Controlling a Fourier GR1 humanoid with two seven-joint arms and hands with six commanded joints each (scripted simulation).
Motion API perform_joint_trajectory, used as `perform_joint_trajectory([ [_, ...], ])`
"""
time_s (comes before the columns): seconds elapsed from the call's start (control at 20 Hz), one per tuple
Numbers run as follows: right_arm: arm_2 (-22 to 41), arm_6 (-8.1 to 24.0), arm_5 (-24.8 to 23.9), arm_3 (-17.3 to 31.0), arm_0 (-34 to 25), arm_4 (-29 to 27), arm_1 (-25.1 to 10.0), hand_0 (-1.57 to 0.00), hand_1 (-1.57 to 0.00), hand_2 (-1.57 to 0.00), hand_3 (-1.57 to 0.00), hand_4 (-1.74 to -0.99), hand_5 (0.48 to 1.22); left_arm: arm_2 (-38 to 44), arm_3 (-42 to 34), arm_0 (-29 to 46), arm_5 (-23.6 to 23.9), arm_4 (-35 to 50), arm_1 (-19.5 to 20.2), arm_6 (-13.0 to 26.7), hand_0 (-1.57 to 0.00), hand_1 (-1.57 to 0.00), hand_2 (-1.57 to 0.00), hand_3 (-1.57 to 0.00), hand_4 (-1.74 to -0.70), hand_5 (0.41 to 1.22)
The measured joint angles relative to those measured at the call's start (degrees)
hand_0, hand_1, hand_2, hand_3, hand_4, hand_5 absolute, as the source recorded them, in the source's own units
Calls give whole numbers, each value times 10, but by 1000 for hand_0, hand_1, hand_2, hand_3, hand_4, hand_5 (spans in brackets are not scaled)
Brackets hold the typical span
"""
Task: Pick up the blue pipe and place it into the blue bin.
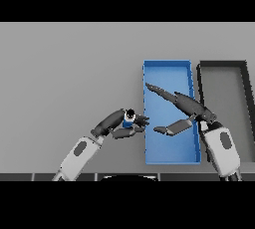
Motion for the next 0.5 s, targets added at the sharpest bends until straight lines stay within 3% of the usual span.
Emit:
perform_joint_trajectory([
  [0.3, 47, 75, 21, 3, -44, -47, 19, 1, 1, 1, 1, -1220, 525, 12, 14, -1, -10, -6, -9, -6, -1571, -1571, -1571, -1571, -1476, 1221],
  [0.5, 81, 88, 44, 26, -74, -31, 45, 1, 1, 1, 1, -1195, 513, 13, 6, 0, -22, -6, -15, 1, -1571, -1571, -1571, -1571, -1475, 1221],
])
